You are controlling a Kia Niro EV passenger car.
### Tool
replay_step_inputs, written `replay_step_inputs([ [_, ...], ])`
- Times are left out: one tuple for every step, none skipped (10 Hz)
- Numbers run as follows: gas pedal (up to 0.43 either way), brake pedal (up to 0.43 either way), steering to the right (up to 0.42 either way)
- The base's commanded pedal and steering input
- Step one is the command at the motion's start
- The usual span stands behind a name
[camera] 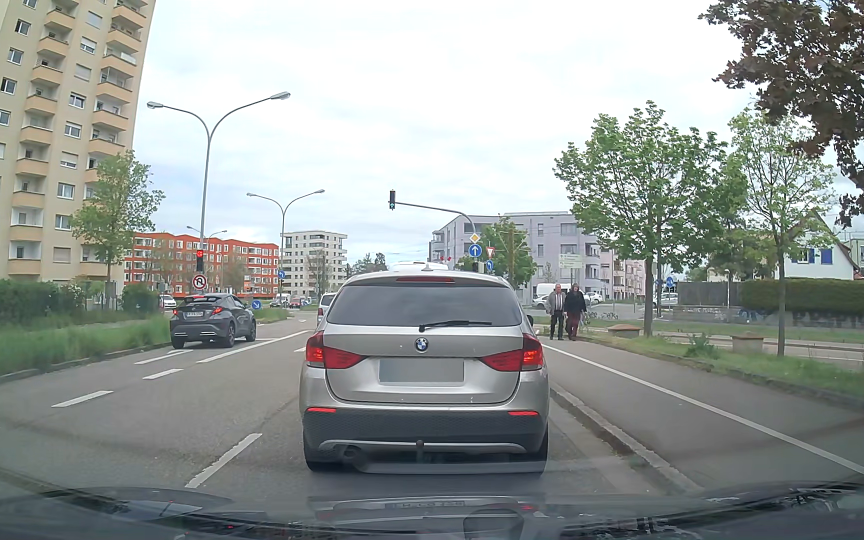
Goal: Follow the waypoints while adhering to traffic rules and regulations
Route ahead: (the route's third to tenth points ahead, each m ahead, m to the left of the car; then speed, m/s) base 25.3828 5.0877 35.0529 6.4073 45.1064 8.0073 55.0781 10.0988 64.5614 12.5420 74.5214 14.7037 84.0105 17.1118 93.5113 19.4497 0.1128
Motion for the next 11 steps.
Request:
replay_step_inputs([
  [0.0, 0.0, -0.009],
  [0.0, 0.0, -0.01],
  [0.0, 0.0, -0.01],
  [0.0, 0.0, -0.01],
  [0.0, 0.0, -0.011],
  [0.0, 0.0, -0.011],
  [0.0, 0.0, -0.012],
  [0.0, 0.0, -0.013],
  [0.0, 0.0, -0.014],
  [0.0, 0.0, -0.014],
  [0.0, 0.0, -0.015],
])
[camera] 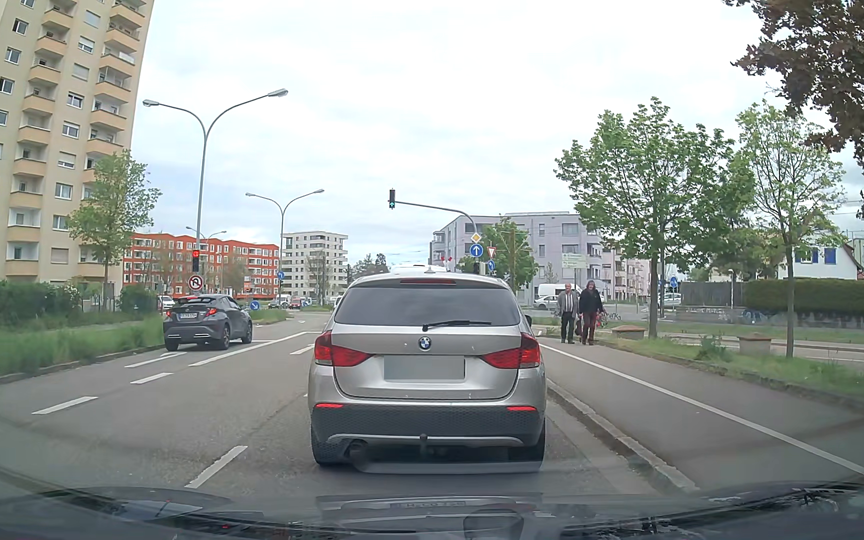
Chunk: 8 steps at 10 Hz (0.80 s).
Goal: Follow the waypoints while adhering to traffic rules and regulations
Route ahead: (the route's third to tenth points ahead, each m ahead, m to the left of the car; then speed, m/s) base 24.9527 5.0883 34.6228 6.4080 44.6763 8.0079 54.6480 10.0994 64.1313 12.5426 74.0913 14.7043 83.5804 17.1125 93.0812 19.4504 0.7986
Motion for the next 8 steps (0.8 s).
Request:
replay_step_inputs([
  [0.0, 0.0, -0.015],
  [0.0, 0.0, -0.015],
  [0.0, 0.0, -0.015],
  [0.0, 0.0, -0.015],
  [0.0, 0.0, -0.015],
  [0.0, 0.0, -0.015],
  [0.0, 0.0, -0.015],
  [0.0, 0.0, -0.015],
])
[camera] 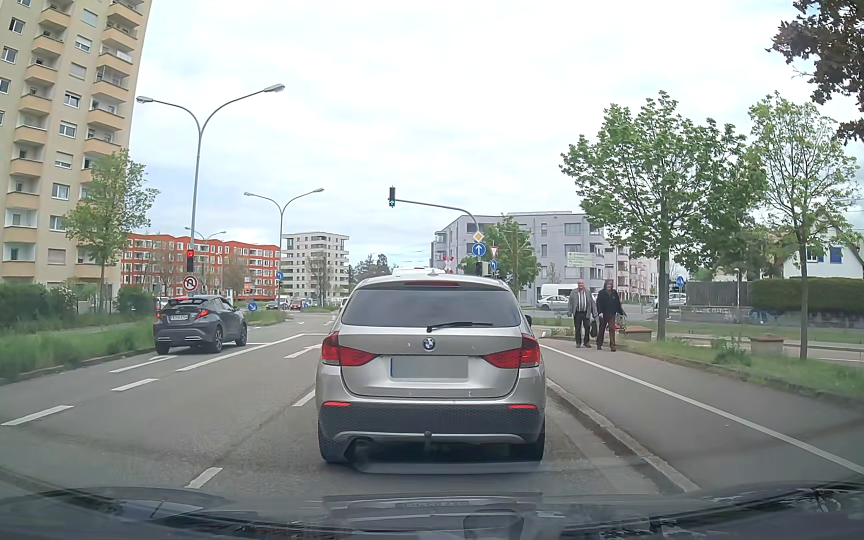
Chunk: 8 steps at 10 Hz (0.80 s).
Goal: Follow the waypoints while adhering to traffic rules and regulations
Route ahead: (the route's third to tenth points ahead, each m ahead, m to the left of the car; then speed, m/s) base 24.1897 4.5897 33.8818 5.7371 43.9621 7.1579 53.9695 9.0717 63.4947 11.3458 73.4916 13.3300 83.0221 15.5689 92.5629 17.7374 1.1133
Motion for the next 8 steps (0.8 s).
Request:
replay_step_inputs([
  [0.0, 0.0, -0.015],
  [0.0, 0.0, -0.015],
  [0.0, 0.0, -0.015],
  [0.0, 0.0, -0.015],
  [0.0, 0.0, -0.015],
  [0.0, 0.0, -0.015],
  [0.028, 0.0, -0.015],
  [0.059, 0.0, -0.016],
])
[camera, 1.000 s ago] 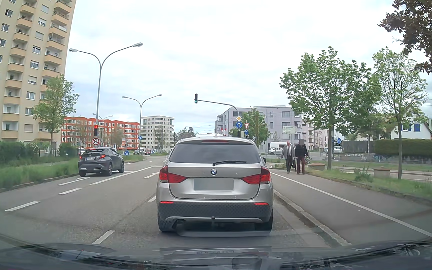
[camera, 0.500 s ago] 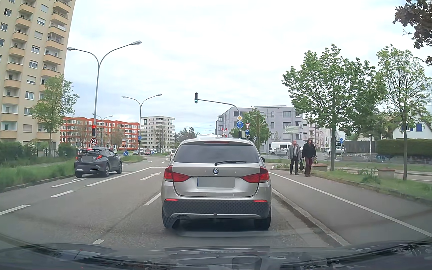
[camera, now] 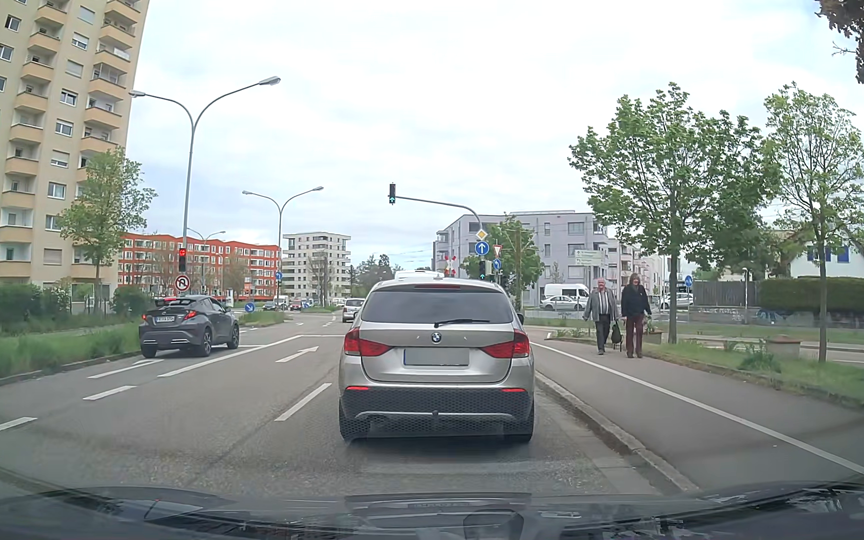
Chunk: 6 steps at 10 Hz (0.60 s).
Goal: Follow the waypoints while adhering to traffic rules and regulations
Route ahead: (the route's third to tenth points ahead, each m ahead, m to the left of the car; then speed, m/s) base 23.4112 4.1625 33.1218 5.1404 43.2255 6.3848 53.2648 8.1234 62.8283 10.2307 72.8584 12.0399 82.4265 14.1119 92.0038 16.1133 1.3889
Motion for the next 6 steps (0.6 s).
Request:
replay_step_inputs([
  [0.059, 0.0, -0.016],
  [0.087, 0.0, -0.017],
  [0.11, 0.0, -0.018],
  [0.118, 0.0, -0.02],
  [0.138, 0.0, -0.022],
  [0.15, 0.0, -0.023],
])
